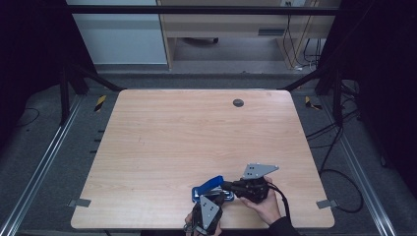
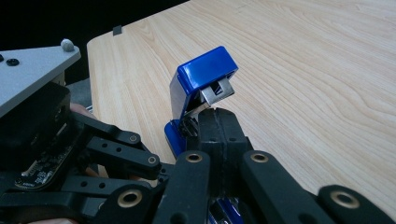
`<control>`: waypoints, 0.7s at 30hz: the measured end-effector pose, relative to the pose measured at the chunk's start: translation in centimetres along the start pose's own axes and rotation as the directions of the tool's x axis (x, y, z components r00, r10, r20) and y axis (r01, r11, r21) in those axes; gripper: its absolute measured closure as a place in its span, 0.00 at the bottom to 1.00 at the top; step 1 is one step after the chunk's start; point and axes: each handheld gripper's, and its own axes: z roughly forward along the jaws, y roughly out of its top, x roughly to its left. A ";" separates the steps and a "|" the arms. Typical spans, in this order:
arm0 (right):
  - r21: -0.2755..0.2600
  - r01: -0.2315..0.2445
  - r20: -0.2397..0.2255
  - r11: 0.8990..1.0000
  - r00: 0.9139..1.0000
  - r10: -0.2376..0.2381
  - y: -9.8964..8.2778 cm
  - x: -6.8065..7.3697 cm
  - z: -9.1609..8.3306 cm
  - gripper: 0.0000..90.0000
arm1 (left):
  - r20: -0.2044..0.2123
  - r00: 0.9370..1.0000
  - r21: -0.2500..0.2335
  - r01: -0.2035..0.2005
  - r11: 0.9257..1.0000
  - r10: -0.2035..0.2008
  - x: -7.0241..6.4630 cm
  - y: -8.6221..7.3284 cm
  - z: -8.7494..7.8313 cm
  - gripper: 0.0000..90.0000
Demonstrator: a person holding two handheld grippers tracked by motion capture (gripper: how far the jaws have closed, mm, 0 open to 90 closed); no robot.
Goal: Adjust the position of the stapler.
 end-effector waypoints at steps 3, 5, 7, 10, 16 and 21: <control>-0.001 -0.003 0.000 1.000 1.000 0.003 0.1 0.1 0.0 1.00 | 0.000 1.000 0.000 -0.001 1.000 0.001 0.0 0.0 0.0 1.00; -0.003 -0.001 0.000 1.000 1.000 0.001 0.2 0.1 0.1 1.00 | 0.001 1.000 0.000 -0.001 1.000 0.001 0.0 0.0 0.0 1.00; -0.003 -0.002 0.000 1.000 1.000 0.002 0.2 0.2 0.1 1.00 | 0.001 1.000 0.000 -0.001 1.000 0.001 0.0 0.0 0.0 1.00; -0.005 -0.004 -0.001 1.000 1.000 0.004 0.4 0.2 0.2 1.00 | 0.000 1.000 0.000 -0.002 1.000 0.002 0.0 0.0 0.0 1.00; -0.008 -0.006 0.001 1.000 1.000 0.006 0.6 0.3 0.3 1.00 | -0.004 1.000 -0.003 -0.006 1.000 0.006 0.0 0.0 0.0 1.00; -0.017 -0.015 -0.008 1.000 1.000 0.015 0.9 0.3 0.4 1.00 | -0.002 1.000 -0.001 -0.003 1.000 0.003 0.0 0.0 0.0 1.00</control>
